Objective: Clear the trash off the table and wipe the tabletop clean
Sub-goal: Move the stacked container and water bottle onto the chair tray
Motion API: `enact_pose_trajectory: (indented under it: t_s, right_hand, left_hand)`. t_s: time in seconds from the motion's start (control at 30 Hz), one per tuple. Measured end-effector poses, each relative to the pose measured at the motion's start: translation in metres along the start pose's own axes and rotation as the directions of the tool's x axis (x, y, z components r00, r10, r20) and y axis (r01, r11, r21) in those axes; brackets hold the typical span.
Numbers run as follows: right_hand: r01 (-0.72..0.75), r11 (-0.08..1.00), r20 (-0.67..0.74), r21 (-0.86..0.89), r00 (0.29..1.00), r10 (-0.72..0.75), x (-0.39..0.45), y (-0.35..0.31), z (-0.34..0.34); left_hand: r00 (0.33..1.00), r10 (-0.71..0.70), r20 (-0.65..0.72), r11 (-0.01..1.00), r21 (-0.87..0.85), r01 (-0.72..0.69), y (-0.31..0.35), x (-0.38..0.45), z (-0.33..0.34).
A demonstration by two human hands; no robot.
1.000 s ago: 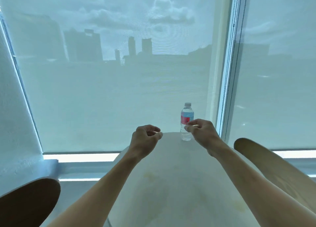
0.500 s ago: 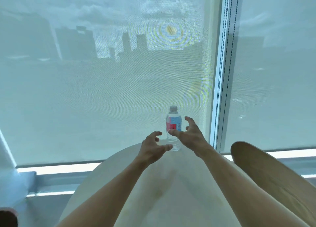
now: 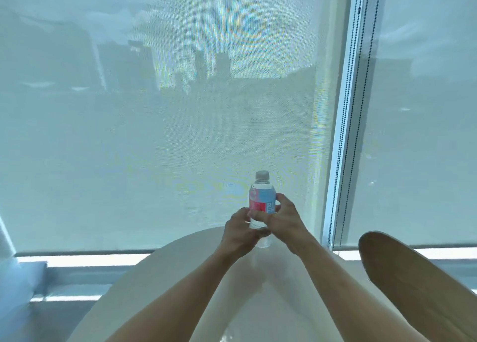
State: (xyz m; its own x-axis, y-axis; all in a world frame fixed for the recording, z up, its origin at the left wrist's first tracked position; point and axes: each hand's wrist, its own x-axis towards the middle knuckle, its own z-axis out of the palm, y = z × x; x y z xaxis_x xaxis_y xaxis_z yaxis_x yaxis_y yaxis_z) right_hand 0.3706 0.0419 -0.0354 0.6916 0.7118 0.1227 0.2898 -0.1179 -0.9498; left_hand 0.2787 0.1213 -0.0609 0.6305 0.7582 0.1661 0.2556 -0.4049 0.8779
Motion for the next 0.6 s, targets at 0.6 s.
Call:
enact_pose_trajectory:
  t_s: [0.6]
  right_hand:
    - [0.145,0.989,0.065,0.006,0.987,-0.145,-0.069,-0.049,0.040]
  left_hand:
    - [0.991,0.107,-0.085,0.993,0.056,-0.103,0.000,-0.067,-0.072]
